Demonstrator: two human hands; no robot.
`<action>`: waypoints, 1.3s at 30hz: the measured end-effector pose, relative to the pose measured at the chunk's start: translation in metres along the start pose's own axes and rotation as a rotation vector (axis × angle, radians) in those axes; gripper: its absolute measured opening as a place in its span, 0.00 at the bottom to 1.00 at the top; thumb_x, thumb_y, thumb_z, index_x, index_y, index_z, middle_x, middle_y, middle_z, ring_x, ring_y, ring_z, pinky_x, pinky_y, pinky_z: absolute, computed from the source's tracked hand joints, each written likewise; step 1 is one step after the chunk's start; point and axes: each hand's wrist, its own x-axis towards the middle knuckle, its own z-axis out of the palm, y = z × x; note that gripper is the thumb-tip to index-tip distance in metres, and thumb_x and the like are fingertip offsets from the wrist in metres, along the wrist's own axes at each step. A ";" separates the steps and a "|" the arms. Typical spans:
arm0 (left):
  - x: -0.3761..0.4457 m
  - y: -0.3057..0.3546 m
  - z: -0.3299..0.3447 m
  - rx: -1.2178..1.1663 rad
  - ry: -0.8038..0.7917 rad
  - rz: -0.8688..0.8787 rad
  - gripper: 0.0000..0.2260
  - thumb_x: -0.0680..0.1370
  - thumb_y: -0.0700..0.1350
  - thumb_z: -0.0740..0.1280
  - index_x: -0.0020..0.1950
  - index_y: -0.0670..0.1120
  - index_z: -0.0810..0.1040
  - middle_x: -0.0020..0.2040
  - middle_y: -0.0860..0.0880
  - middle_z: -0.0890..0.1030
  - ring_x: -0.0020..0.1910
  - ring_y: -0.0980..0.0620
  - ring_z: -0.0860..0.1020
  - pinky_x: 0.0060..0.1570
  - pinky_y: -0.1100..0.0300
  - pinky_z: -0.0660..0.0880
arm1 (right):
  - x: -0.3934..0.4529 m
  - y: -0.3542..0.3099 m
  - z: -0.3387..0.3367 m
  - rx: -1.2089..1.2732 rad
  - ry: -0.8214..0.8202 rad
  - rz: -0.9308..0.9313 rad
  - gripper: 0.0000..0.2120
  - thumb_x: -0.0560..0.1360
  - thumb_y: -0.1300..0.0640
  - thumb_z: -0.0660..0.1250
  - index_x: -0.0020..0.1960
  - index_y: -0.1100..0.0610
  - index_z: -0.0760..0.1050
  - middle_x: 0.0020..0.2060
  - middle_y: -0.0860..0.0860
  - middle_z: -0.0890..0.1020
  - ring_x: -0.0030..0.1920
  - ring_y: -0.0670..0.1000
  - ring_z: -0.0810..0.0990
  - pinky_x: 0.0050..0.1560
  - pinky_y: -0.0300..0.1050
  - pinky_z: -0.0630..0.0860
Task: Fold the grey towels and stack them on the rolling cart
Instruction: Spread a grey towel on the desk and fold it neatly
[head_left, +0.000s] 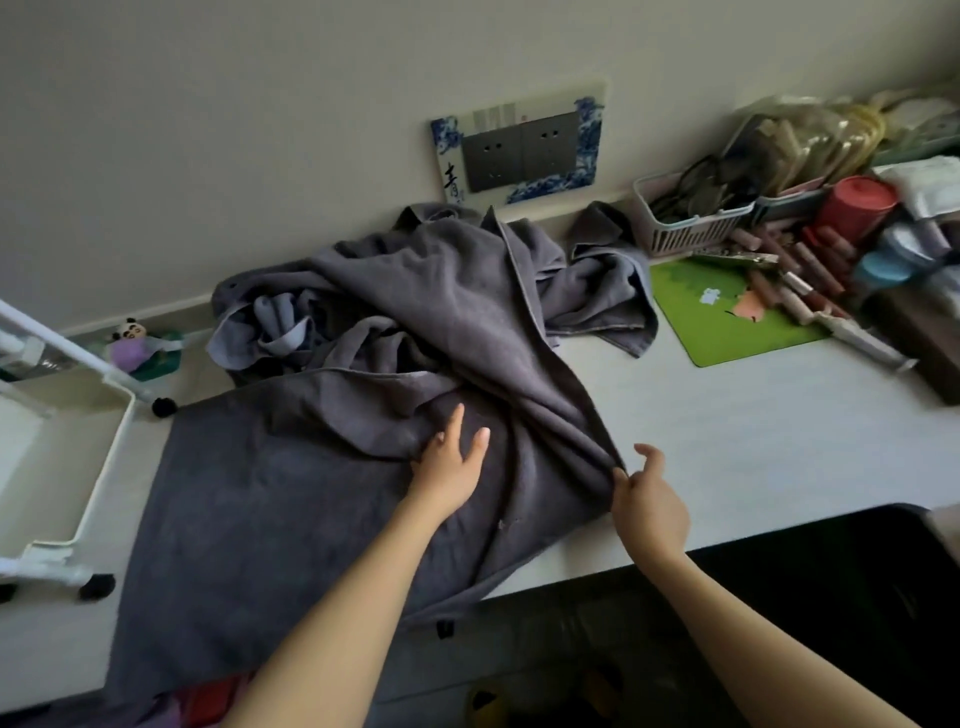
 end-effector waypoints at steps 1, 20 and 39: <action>-0.002 0.004 -0.002 -0.020 0.114 0.024 0.26 0.79 0.59 0.55 0.74 0.50 0.59 0.69 0.40 0.68 0.67 0.40 0.68 0.66 0.46 0.65 | 0.002 -0.001 -0.001 -0.033 -0.009 -0.017 0.16 0.79 0.52 0.55 0.66 0.53 0.61 0.38 0.51 0.80 0.44 0.60 0.80 0.40 0.49 0.69; 0.127 0.064 -0.065 -0.760 0.660 -0.236 0.31 0.73 0.54 0.69 0.68 0.37 0.65 0.63 0.38 0.74 0.60 0.39 0.76 0.60 0.47 0.74 | 0.136 -0.127 0.046 0.495 -0.173 0.013 0.23 0.75 0.49 0.66 0.64 0.61 0.70 0.58 0.58 0.79 0.59 0.56 0.76 0.56 0.43 0.69; 0.078 0.217 -0.009 -0.403 0.084 0.505 0.09 0.75 0.47 0.69 0.45 0.41 0.75 0.56 0.45 0.70 0.52 0.49 0.73 0.57 0.61 0.70 | 0.056 -0.043 -0.082 0.480 0.729 0.150 0.15 0.80 0.51 0.58 0.36 0.53 0.68 0.30 0.51 0.74 0.36 0.55 0.74 0.36 0.45 0.63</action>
